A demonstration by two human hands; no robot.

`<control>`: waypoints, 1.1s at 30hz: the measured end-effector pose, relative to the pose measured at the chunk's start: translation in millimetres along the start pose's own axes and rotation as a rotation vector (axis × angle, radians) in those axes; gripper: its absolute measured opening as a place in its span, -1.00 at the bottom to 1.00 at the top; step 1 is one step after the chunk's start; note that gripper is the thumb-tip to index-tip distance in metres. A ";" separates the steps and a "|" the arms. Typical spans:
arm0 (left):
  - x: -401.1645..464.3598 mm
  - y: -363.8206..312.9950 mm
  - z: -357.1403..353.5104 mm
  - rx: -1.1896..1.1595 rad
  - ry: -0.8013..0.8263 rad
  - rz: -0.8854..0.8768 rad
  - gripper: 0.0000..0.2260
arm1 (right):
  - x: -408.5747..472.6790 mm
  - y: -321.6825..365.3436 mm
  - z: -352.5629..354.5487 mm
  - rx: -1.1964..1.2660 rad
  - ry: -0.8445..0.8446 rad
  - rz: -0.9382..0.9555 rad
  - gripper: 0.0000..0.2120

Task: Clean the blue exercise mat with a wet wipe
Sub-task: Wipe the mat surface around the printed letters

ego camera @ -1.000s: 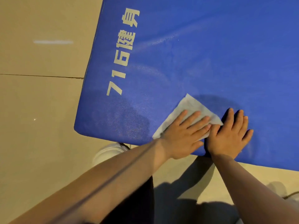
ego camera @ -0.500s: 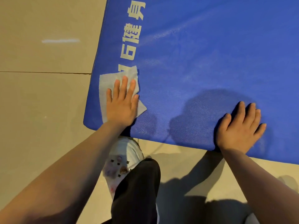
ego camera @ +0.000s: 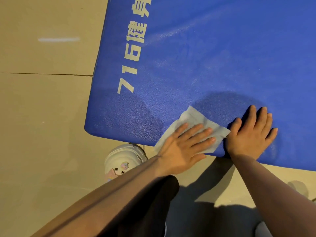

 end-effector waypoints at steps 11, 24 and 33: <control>-56.7 201.3 53.5 -0.132 0.080 0.943 -0.46 | -0.2 -1.0 0.4 -0.003 0.004 0.004 -0.45; 39.0 3.1 15.6 -0.053 0.134 0.195 -0.42 | 2.0 0.1 5.4 0.086 0.084 -0.019 -0.44; -34.7 119.5 58.5 -0.327 -0.137 0.637 -0.44 | -28.3 84.2 14.0 0.161 0.251 0.411 -0.50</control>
Point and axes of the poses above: each hand's wrist, its own x-axis towards the middle knuckle, its own z-axis out of the back of the hand, y = z × x, the point moved 6 cm from there along x, towards the middle knuckle, and after that the axes turned 15 degrees about y, right-handed, at the moved point
